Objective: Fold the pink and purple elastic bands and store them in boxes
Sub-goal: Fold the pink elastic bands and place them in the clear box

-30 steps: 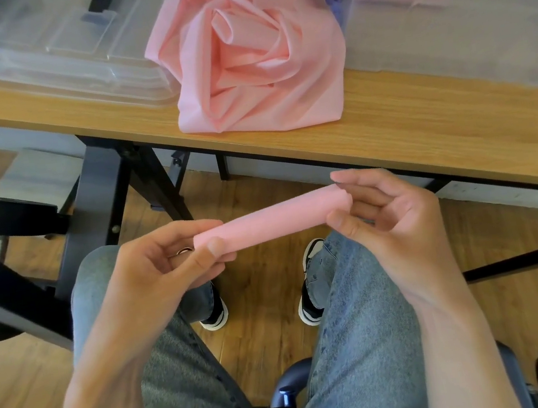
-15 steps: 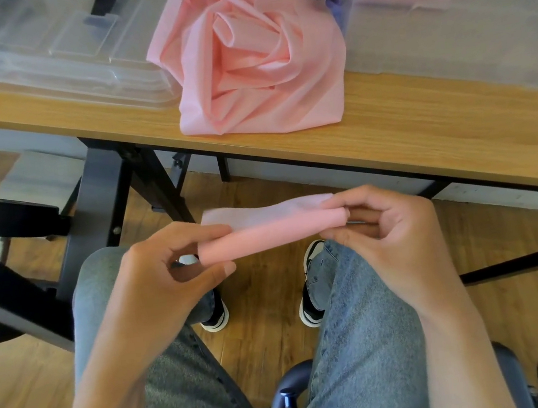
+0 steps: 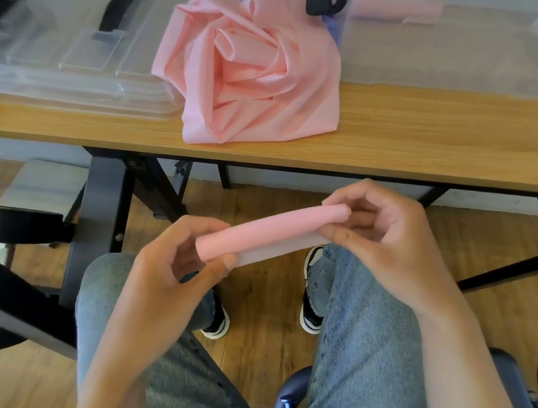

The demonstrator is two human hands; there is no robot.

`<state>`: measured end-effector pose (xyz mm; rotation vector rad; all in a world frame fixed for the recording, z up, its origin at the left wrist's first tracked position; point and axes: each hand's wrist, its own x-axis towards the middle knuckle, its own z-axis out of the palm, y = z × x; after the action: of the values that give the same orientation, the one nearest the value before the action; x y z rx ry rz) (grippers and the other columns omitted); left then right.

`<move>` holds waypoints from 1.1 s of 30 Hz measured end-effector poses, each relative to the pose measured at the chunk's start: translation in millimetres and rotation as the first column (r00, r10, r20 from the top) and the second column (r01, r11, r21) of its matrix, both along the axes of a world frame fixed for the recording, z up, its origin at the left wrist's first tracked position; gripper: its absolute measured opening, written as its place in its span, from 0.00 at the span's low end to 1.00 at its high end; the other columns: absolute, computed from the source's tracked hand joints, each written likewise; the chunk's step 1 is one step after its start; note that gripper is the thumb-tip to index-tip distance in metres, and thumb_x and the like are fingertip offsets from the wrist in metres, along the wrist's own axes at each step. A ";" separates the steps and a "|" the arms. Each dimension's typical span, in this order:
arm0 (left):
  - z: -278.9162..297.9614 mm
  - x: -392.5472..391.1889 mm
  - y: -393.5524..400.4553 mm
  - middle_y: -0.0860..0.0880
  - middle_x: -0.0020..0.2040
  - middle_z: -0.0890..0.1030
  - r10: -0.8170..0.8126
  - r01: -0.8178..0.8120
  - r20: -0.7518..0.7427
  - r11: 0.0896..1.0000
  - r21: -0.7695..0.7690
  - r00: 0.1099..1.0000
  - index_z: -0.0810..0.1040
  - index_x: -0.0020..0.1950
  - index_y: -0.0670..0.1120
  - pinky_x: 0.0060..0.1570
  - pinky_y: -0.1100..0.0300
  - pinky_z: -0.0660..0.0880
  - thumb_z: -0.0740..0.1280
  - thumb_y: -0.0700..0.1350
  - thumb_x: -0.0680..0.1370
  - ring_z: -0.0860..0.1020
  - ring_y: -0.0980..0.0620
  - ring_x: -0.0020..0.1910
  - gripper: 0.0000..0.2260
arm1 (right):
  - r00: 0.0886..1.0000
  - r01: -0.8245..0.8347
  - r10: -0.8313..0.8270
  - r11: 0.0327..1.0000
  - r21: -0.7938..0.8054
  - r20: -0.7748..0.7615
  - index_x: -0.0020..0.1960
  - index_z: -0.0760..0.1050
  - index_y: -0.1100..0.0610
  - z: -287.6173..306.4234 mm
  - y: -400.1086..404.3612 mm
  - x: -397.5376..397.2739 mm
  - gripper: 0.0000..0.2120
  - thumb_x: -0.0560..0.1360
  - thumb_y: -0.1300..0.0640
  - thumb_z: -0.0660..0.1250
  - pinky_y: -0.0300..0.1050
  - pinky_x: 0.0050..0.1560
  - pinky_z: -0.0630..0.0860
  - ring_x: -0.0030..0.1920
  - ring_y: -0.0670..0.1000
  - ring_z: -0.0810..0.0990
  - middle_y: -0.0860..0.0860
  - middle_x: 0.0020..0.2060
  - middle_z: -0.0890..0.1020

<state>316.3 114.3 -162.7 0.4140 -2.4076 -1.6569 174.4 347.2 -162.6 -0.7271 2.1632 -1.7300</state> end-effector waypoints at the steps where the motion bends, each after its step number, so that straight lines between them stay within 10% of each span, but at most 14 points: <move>1: -0.3 -0.3 0.4 0.57 0.55 0.84 0.000 0.001 -0.028 0.999 0.040 1.000 0.80 0.61 0.50 0.52 0.63 0.81 0.73 0.46 0.73 0.83 0.55 0.56 0.17 | 0.999 0.006 -0.005 0.999 -0.043 0.040 0.54 0.82 0.53 0.1 -0.1 0.2 0.14 0.73 0.68 0.77 0.49 0.50 0.84 0.50 0.53 0.87 0.49 0.49 0.86; 10: 16.9 -11.9 5.2 0.53 0.55 0.85 0.057 -0.034 -0.095 0.972 0.231 0.994 0.82 0.61 0.48 0.48 0.61 0.83 0.69 0.49 0.75 0.84 0.51 0.56 0.16 | 0.972 0.086 -0.025 0.963 -0.256 0.232 0.54 0.84 0.61 19.3 5.6 -2.4 0.10 0.72 0.61 0.74 0.45 0.53 0.84 0.54 0.55 0.87 0.55 0.50 0.88; 16: 40.3 -31.7 0.2 0.53 0.54 0.87 0.019 -0.015 -0.062 0.998 0.066 0.998 0.82 0.63 0.51 0.58 0.49 0.82 0.73 0.52 0.72 0.86 0.52 0.53 0.20 | 0.993 0.081 -0.063 0.977 -0.198 0.099 0.58 0.84 0.55 34.5 16.3 -20.5 0.14 0.73 0.65 0.76 0.48 0.57 0.83 0.57 0.52 0.86 0.52 0.54 0.88; 33: 108.4 -153.4 4.3 0.57 0.47 0.83 -0.103 0.054 -0.125 0.938 -0.343 0.987 0.82 0.58 0.55 0.45 0.65 0.77 0.78 0.46 0.75 0.81 0.60 0.42 0.13 | 0.932 0.283 -0.306 0.949 -0.139 -0.194 0.55 0.83 0.51 95.3 33.4 -96.5 0.14 0.72 0.61 0.79 0.36 0.51 0.81 0.51 0.43 0.86 0.45 0.51 0.87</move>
<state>162.9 118.6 -54.3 0.1398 -2.5600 -1.2126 77.9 380.6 -67.3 -0.6680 2.4446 -2.0141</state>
